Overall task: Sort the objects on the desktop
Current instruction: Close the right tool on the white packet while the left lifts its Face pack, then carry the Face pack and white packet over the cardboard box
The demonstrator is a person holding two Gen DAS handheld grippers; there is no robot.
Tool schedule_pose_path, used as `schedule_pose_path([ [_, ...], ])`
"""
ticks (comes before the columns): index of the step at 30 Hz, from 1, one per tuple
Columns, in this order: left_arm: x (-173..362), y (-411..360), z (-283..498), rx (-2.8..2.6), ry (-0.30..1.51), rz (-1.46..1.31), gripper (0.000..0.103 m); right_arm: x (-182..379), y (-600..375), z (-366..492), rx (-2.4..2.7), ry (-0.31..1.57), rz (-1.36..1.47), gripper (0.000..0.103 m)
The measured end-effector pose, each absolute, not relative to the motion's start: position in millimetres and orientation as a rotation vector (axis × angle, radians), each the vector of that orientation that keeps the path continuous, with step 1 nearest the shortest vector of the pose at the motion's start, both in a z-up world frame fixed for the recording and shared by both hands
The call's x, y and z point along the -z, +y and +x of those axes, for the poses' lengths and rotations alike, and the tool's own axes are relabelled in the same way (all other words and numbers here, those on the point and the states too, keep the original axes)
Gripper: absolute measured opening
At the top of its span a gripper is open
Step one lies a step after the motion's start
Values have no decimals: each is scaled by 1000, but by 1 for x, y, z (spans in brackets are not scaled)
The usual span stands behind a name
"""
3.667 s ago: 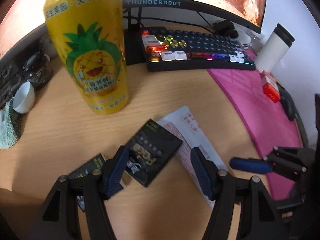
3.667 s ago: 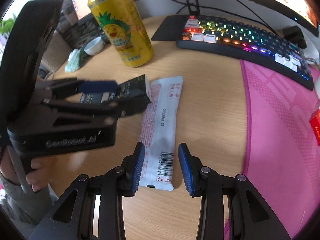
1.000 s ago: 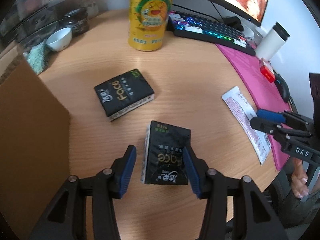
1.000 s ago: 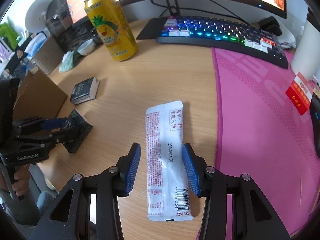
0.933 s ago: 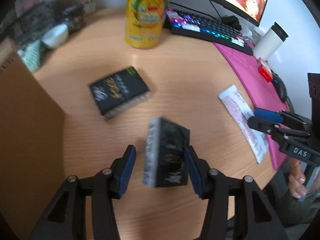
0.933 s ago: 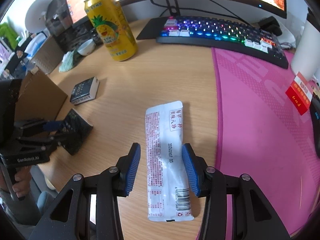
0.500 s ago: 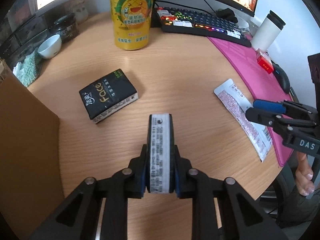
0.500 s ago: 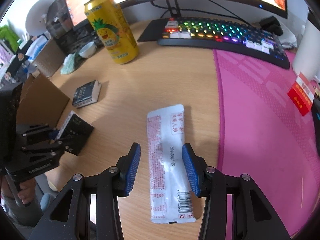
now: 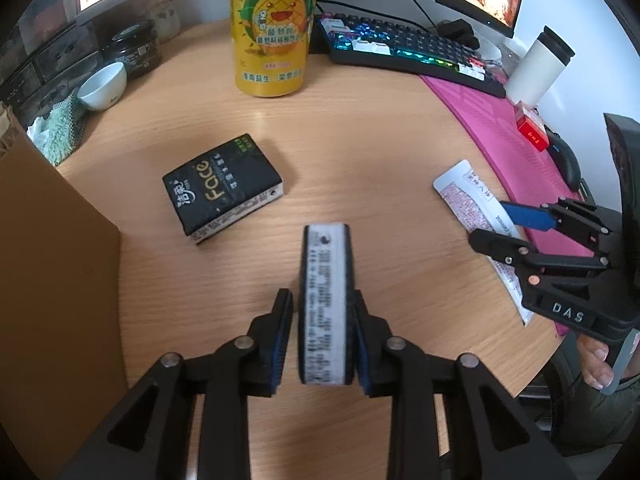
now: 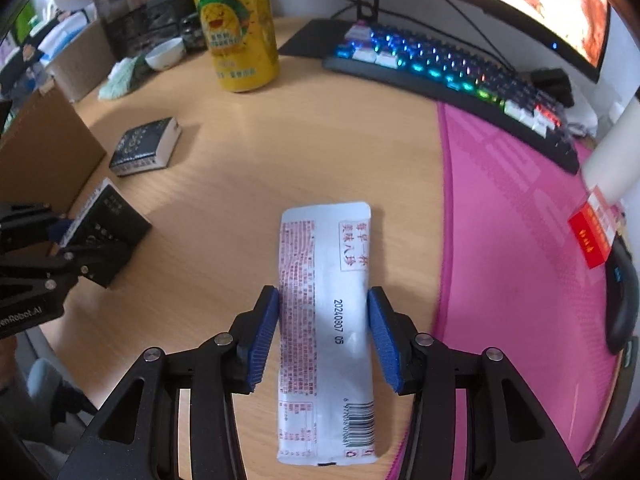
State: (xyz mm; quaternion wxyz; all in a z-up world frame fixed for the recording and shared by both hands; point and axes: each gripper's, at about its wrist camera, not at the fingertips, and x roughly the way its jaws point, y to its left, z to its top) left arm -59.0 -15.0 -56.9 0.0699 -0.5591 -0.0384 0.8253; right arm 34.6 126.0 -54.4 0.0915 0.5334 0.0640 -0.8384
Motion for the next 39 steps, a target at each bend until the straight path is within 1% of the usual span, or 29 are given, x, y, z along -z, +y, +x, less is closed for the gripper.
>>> schedule_pose_path([
  [3,57,-14,-59,-2488,-110,-1683,30,54,127,37,2502,183,1567,47],
  [5,57,-14,-59,-2489,-107,-1682,30,53,128,38,2509,181,1565,42],
  [7,57,-13,-59,-2492,-100,-1686,30,52,131,38,2508,163,1561,40],
  [8,57,-12,-59,-2491,-88,-1688,28,52,132,37,2505,153,1560,38],
  [9,57,-10,-59,-2489,-72,-1689,22,51,135,37,2503,134,1557,37],
  [11,56,-8,-58,-2489,-54,-1692,21,50,139,37,2508,95,1557,34],
  [17,49,-9,-54,-2487,-61,-1672,21,46,145,39,2471,5,1549,34],
  [24,30,-18,-47,-2500,-100,-1624,21,30,143,41,2444,-38,1510,34],
  [33,-11,-37,-25,-2550,-146,-1520,21,-7,117,43,2395,-1,1406,34],
  [37,-47,-57,-5,-2602,-185,-1431,20,-32,90,40,2298,-3,1343,34],
  [39,-70,-72,9,-2658,-195,-1372,21,-48,68,41,2245,25,1295,34],
])
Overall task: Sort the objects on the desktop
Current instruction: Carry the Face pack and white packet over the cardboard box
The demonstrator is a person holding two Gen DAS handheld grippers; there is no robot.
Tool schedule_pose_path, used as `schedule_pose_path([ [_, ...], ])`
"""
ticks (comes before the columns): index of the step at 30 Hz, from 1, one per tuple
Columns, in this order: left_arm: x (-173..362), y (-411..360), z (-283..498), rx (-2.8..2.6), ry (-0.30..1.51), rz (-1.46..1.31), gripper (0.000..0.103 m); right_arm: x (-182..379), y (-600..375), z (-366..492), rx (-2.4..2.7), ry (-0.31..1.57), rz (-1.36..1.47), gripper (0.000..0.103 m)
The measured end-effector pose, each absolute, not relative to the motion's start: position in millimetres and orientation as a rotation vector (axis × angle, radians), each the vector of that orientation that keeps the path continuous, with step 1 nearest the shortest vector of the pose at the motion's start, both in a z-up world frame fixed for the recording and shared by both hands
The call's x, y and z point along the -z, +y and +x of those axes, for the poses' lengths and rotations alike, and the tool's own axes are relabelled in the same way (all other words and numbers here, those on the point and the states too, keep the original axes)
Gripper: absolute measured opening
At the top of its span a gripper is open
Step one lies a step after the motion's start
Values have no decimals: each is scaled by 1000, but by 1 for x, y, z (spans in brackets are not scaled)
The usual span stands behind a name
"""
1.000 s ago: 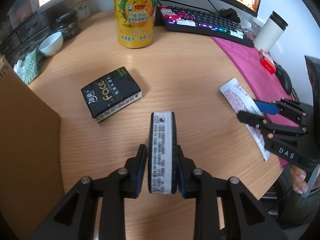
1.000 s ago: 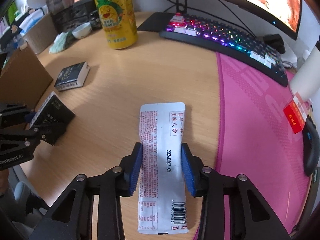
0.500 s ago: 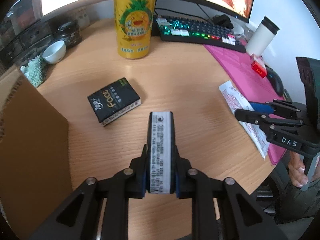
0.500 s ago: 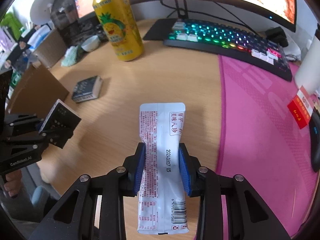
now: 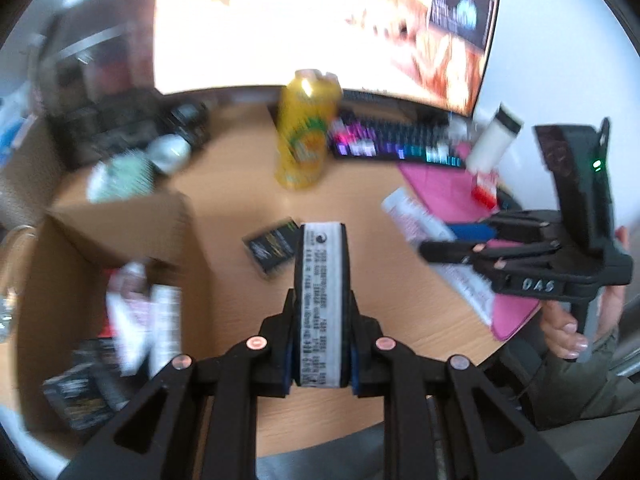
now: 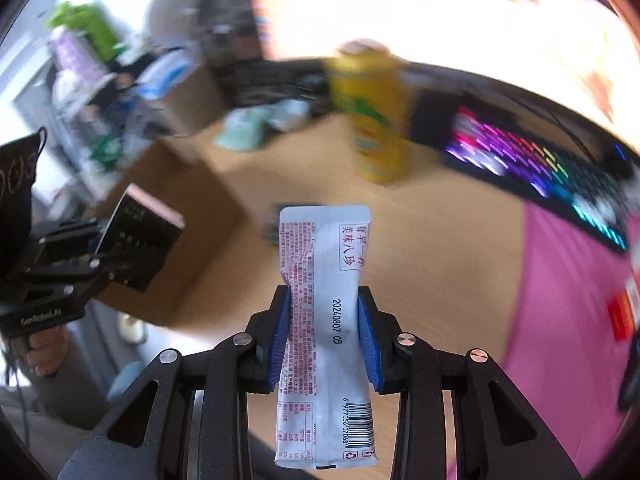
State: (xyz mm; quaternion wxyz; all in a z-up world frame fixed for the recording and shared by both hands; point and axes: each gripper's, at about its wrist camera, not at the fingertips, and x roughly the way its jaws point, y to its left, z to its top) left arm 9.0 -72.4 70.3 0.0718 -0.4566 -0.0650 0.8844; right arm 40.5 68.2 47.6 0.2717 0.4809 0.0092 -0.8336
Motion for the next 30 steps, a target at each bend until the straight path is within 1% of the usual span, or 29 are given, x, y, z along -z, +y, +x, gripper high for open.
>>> schedule_pose_path([
  [3,-92,-103,27,-2776,-202,-1342,21,-74,15,43,2150,105,1209,34],
  [5,-94,-127,37,-2838,-239,-1370,21,-83,-16,45,2091,132,1177,34],
  [9,-81,-155,53,-2892,-291,-1442,21,-95,-80,49,1996,188,1117,34],
  [13,-70,-172,64,-2917,-328,-1479,21,-88,-124,47,1950,218,1131,34],
  [20,-56,-194,72,-2946,-389,-1508,20,-73,-154,46,1987,319,1144,34],
  [26,-47,-198,78,-2959,-414,-1544,21,-67,-157,36,1965,257,1179,38],
  [30,-48,-195,83,-2981,-405,-1553,22,-63,-154,31,1961,228,1187,38],
])
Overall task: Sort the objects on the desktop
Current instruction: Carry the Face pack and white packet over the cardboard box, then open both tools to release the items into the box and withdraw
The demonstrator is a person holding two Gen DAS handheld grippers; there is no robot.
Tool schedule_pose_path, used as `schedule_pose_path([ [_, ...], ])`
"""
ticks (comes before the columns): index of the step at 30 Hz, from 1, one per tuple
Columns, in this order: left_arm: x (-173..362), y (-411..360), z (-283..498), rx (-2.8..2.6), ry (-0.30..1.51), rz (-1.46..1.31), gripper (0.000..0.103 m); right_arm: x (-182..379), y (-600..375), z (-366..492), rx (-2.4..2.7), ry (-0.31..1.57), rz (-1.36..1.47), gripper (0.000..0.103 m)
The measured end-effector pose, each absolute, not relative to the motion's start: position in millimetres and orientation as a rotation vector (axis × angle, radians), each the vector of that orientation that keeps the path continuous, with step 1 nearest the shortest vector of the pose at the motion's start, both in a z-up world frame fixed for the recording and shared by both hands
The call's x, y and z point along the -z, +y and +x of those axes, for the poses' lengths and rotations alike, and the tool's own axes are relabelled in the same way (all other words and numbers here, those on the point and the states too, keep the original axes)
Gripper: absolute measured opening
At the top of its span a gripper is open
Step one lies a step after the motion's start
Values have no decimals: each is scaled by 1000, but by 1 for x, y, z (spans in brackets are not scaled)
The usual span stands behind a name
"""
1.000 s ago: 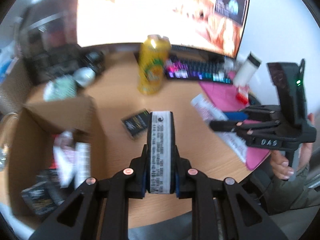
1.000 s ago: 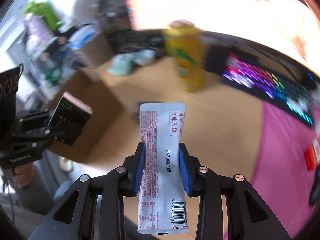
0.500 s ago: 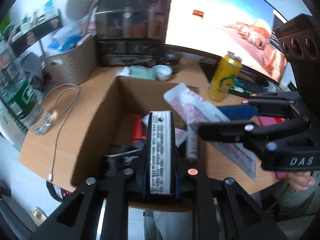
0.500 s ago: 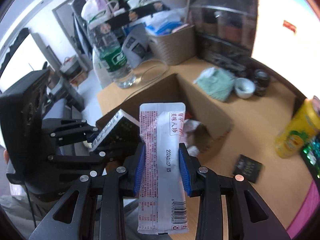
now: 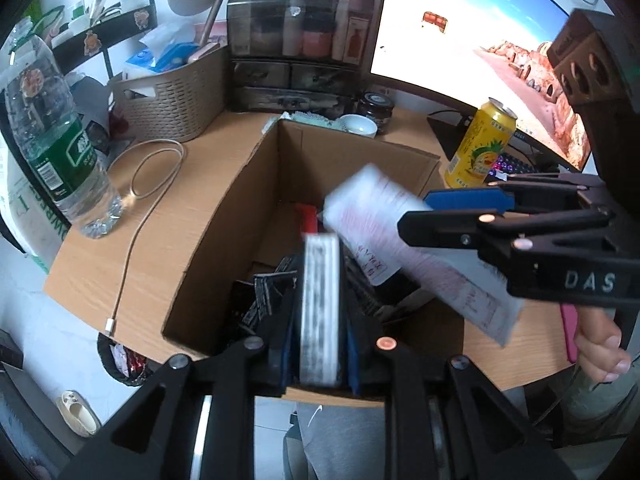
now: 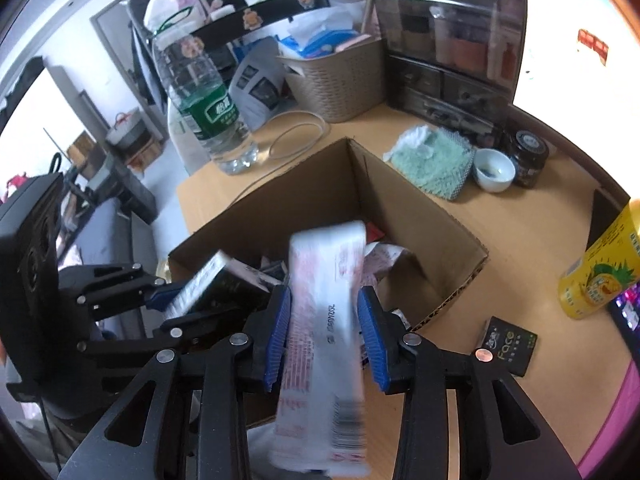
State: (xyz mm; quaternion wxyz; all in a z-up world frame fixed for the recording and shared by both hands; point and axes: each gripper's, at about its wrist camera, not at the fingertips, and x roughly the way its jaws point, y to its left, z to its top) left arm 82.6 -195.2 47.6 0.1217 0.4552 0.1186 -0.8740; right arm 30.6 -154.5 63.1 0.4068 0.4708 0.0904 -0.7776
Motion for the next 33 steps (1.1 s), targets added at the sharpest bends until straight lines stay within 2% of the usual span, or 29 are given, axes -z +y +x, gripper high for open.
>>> schedule_pose_path([
  [10,-59,-186,85,2563,337,1306,25,-70,-130,29,1992,196,1164,38],
  [12,-64,-181,84,2577,323,1293,34,-74,-117,26,2023,190,1161,38],
  [17,-78,-163,86,2636,337,1260,36,-72,-85,16,2088,178,1180,38],
  [22,-95,-117,84,2764,270,1250,36,-49,-57,-3,2188,212,1257,38],
  [27,-74,-72,62,2837,211,1402,36,-4,-41,-31,2245,244,1382,38],
  [33,-58,-66,55,2812,242,1467,36,27,-51,-56,2269,319,1415,38],
])
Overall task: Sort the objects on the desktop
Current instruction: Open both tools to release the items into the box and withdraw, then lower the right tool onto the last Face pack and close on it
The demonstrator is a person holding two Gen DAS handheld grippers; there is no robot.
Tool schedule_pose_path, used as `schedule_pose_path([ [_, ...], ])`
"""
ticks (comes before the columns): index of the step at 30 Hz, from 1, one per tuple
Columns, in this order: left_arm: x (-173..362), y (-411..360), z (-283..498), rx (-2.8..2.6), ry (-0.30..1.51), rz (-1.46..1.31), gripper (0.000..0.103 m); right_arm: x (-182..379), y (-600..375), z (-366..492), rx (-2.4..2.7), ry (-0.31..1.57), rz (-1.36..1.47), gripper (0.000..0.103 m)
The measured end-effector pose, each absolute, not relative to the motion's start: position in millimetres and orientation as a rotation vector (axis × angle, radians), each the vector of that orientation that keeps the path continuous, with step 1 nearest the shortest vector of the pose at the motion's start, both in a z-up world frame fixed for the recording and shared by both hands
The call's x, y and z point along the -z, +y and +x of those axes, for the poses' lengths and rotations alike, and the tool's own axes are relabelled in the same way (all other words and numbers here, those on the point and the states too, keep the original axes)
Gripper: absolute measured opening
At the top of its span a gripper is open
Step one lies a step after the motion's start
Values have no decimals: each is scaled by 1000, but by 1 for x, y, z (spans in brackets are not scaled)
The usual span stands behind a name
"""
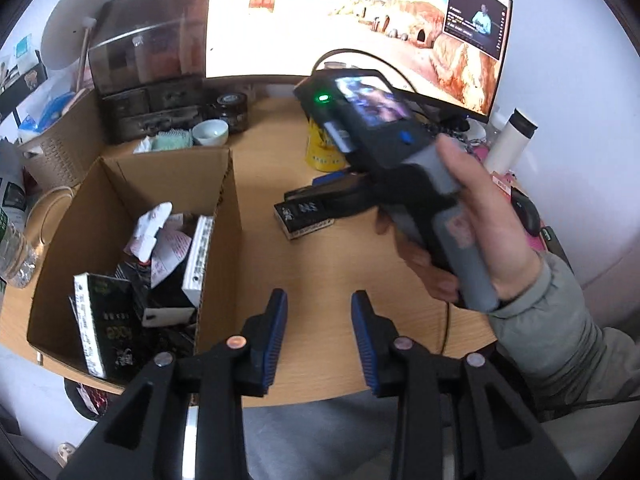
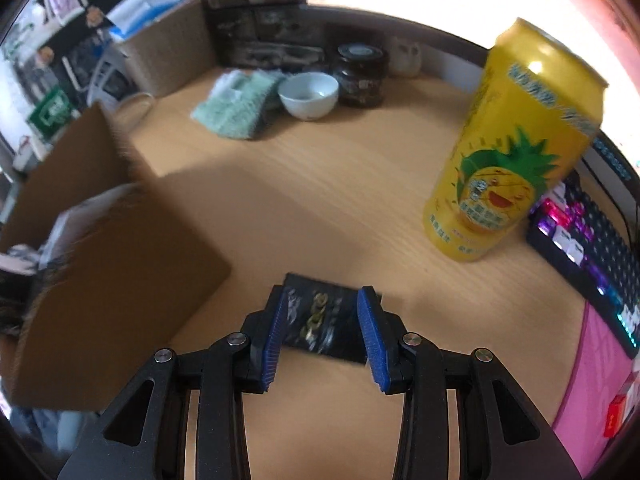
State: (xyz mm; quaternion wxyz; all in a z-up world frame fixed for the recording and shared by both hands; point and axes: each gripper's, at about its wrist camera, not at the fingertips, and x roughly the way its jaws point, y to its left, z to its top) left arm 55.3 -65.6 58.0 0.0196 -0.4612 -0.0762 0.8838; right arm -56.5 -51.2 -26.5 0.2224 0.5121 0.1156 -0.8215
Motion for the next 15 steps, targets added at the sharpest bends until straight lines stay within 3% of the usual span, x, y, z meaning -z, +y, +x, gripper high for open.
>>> schedule_pose_path([
  [6,-46,-63,50,-2710,-251,-1466,36,44,-48,-41,2250,435,1434,38],
  [11,-36,-44,42,-2657,-202,-1485,36,41,-2,4,2161,386,1540,38],
  [15,-27,-25,36,-2610,-154,-1500,41,28,54,33,2176,214,1549,38],
])
